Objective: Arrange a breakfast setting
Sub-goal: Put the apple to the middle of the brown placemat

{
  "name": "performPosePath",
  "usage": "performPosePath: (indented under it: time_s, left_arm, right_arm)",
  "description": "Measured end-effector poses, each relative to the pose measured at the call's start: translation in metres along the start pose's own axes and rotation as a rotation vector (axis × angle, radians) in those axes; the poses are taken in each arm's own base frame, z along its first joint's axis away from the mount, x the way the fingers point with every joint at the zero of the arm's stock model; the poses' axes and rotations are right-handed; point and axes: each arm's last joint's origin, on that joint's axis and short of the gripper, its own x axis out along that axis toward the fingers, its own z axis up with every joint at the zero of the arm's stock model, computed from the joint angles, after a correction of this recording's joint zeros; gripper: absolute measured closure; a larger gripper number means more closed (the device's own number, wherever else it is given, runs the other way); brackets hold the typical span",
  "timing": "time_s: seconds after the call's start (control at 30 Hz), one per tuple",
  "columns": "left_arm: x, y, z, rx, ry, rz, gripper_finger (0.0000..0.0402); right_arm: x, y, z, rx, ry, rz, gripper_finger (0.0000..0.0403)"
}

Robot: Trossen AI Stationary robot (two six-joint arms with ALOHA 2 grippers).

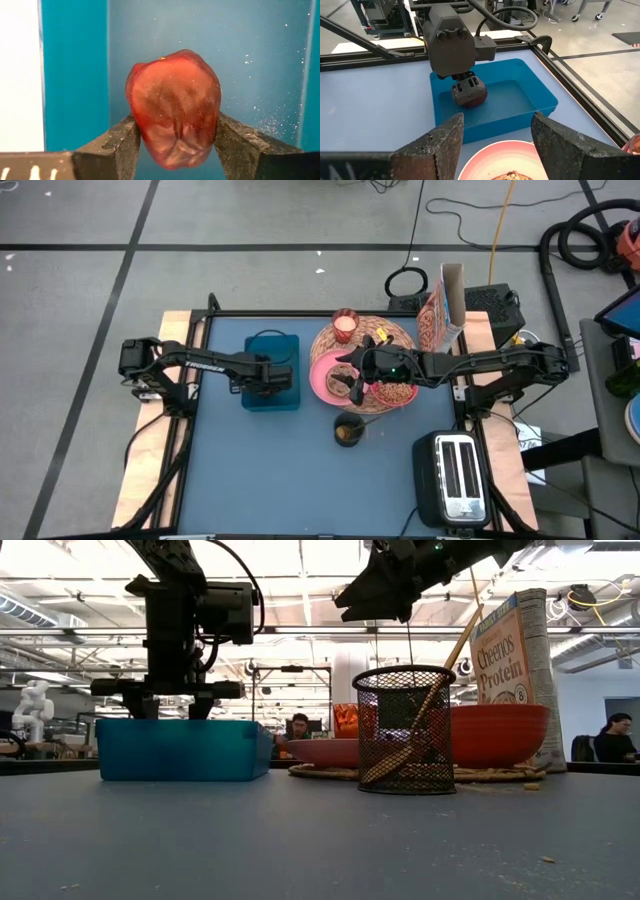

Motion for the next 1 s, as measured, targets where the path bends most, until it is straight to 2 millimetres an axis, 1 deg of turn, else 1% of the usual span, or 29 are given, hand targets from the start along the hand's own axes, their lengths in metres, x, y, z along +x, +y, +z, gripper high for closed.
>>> performPosePath:
  time_s: [0.17, 0.37, 0.5, 0.7, 0.8, 0.87, 1.0]
  left_arm:
    - [0.000, 0.000, -0.001, 0.017, -0.016, 0.001, 0.0182]
    - [0.000, 0.000, 0.000, 0.082, -0.027, -0.004, 0.0182]
    - [-0.004, 0.000, 0.001, 0.122, -0.038, -0.022, 0.0182]
    - [-0.021, 0.003, 0.006, 0.207, -0.097, -0.097, 0.0181]
    - [-0.033, 0.002, 0.010, 0.281, -0.152, -0.183, 0.0181]
    - [-0.041, 0.003, 0.012, 0.361, -0.191, -0.223, 0.0181]
    - [-0.058, -0.002, 0.015, 0.542, -0.282, -0.354, 0.0181]
  right_arm:
    - [0.000, 0.000, 0.000, 0.000, 0.000, 0.000, 0.0181]
    - [0.000, 0.000, 0.000, 0.000, 0.000, 0.000, 0.0181]
    - [0.000, 0.000, 0.000, 0.000, 0.000, 0.000, 0.0181]
    - [0.000, 0.000, 0.000, -0.001, 0.003, -0.001, 0.0181]
    - [0.000, 0.000, 0.001, 0.001, -0.005, -0.001, 0.0181]
    - [0.000, 0.000, 0.002, 0.003, -0.016, -0.001, 0.0181]
    - [0.000, 0.000, 0.002, 0.012, -0.018, -0.001, 0.0181]
